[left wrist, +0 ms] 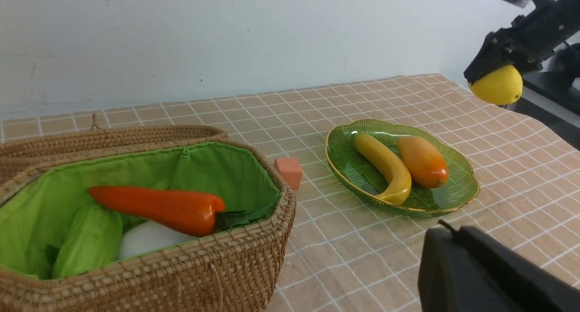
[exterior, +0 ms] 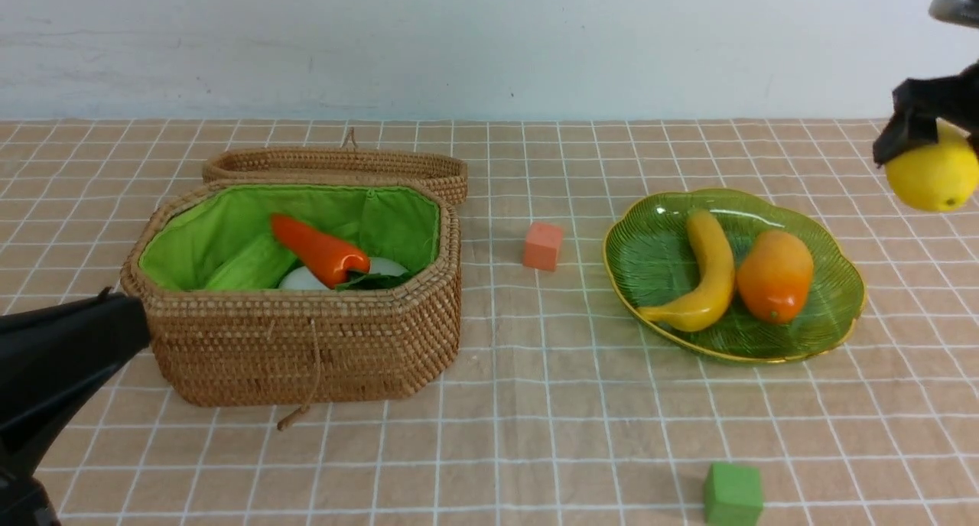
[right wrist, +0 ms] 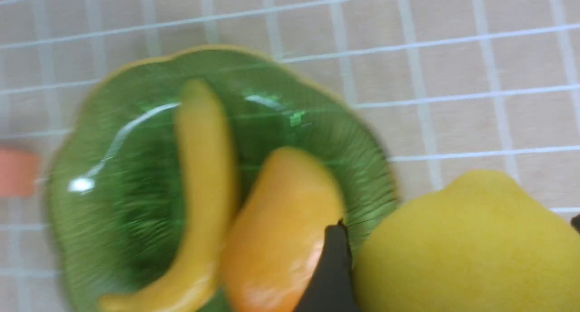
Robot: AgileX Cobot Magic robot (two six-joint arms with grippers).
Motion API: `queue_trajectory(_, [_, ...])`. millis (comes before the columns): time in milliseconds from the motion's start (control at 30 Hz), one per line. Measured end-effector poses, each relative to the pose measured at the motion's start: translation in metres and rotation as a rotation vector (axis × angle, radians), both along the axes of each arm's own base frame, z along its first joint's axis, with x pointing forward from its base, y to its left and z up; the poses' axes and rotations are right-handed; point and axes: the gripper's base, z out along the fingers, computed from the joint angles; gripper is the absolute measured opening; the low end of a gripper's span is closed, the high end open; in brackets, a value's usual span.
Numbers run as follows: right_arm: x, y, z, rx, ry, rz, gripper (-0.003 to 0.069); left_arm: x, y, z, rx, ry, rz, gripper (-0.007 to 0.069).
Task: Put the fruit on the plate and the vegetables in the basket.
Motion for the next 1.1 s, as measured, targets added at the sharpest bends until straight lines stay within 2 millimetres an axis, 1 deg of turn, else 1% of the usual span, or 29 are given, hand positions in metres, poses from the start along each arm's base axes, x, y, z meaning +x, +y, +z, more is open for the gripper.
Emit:
queue_trajectory(67, [0.0, 0.024, 0.001, 0.044, -0.002, 0.072, 0.0591, 0.0, 0.0, 0.0, 0.0, -0.001, 0.0, -0.0007])
queue_trajectory(133, [0.005, 0.057, -0.011, 0.074, 0.011, 0.152, 0.0589, 0.0, 0.0, 0.0, 0.0, -0.001, 0.0, -0.0007])
queue_trajectory(200, [0.011, 0.082, -0.025, 0.085, 0.026, 0.197, 0.0589, 0.0, 0.0, 0.0, 0.0, -0.001, 0.0, -0.0007])
queue_trajectory(233, [0.013, 0.087, -0.029, 0.087, 0.027, 0.203, 0.0589, 0.0, 0.0, 0.0, 0.0, -0.001, 0.0, -0.0007])
queue_trajectory(267, [0.017, 0.098, -0.04, 0.086, 0.039, 0.218, 0.0589, 0.0, 0.0, 0.0, 0.0, -0.001, 0.0, -0.0007])
queue_trajectory(300, [0.024, 0.118, -0.058, 0.07, 0.048, 0.246, 0.0589, 0.0, 0.0, 0.0, 0.0, -0.001, 0.0, -0.0007])
queue_trajectory(333, [0.026, 0.122, -0.063, 0.063, 0.045, 0.248, 0.0589, 0.0, 0.0, 0.0, -0.001, -0.001, -0.001, -0.0007])
queue_trajectory(367, [0.03, 0.135, -0.081, 0.036, 0.057, 0.268, 0.0589, 0.0, 0.0, 0.0, -0.001, -0.001, -0.001, -0.0007])
queue_trajectory(433, [0.033, 0.146, -0.096, 0.017, 0.067, 0.284, 0.0589, 0.0, 0.0, 0.0, -0.001, -0.001, -0.001, -0.0007])
queue_trajectory(467, [0.033, 0.15, -0.101, 0.012, 0.069, 0.289, 0.0591, 0.0, 0.0, 0.0, -0.001, -0.001, -0.001, -0.0007])
queue_trajectory(500, [0.034, 0.153, -0.102, 0.009, 0.064, 0.292, 0.0599, 0.0, 0.0, 0.0, 0.0, 0.0, 0.0, -0.0007])
queue_trajectory(533, [0.033, 0.155, -0.102, 0.007, 0.062, 0.294, 0.0622, 0.0, 0.0, 0.0, 0.001, 0.001, 0.001, -0.0007])
queue_trajectory(633, [0.032, 0.157, -0.089, 0.009, 0.046, 0.293, 0.0676, 0.0, 0.001, -0.001, 0.01, 0.013, 0.01, -0.0005])
queue_trajectory(667, [0.032, 0.157, -0.088, 0.009, 0.047, 0.293, 0.0676, 0.0, 0.001, -0.002, 0.011, 0.014, 0.011, -0.0005])
queue_trajectory(700, [0.031, 0.156, -0.083, 0.006, 0.048, 0.292, 0.0676, 0.001, 0.001, -0.002, 0.017, 0.013, 0.014, -0.0005])
queue_trajectory(733, [0.029, 0.155, -0.077, 0.002, 0.052, 0.288, 0.0674, 0.001, 0.002, -0.002, 0.025, 0.008, 0.017, -0.0003])
queue_trajectory(767, [0.022, 0.152, -0.06, -0.017, 0.058, 0.286, 0.0657, 0.001, 0.002, -0.002, 0.035, -0.001, 0.02, -0.0003])
queue_trajectory(833, [0.013, 0.145, -0.038, -0.054, 0.055, 0.286, 0.0619, 0.001, 0.002, -0.001, 0.049, -0.015, 0.024, -0.0002])
queue_trajectory(867, [0.01, 0.143, -0.033, -0.064, 0.053, 0.286, 0.0609, 0.001, 0.002, -0.001, 0.051, -0.017, 0.024, -0.0002])
queue_trajectory(900, [-0.005, 0.134, -0.004, -0.124, 0.039, 0.287, 0.054, 0.002, 0.003, -0.001, 0.056, -0.026, 0.025, -0.0002])
queue_trajectory(933, [-0.013, 0.131, 0.008, -0.145, 0.033, 0.287, 0.0505, 0.001, 0.003, 0.0, 0.055, -0.03, 0.023, -0.0002])
queue_trajectory(967, [-0.015, 0.129, 0.011, -0.15, 0.031, 0.285, 0.0496, 0.001, 0.003, 0.0, 0.054, -0.032, 0.022, -0.0002])
queue_trajectory(1000, [-0.029, 0.122, 0.033, -0.177, 0.012, 0.271, 0.0411, -0.001, 0.004, 0.001, 0.043, -0.044, 0.019, -0.0002])
queue_trajectory(1033, [-0.034, 0.121, 0.04, -0.182, 0.004, 0.269, 0.0399, -0.002, 0.005, 0.002, 0.04, -0.049, 0.019, -0.0002])
queue_trajectory(1067, [-0.051, 0.115, 0.062, -0.188, -0.028, 0.248, 0.0314, -0.006, 0.009, 0.004, 0.021, -0.07, 0.018, -0.0002])
queue_trajectory(1100, [-0.065, 0.111, 0.076, -0.189, -0.054, 0.234, 0.0253, -0.009, 0.013, 0.006, 0.004, -0.085, 0.021, -0.0002])
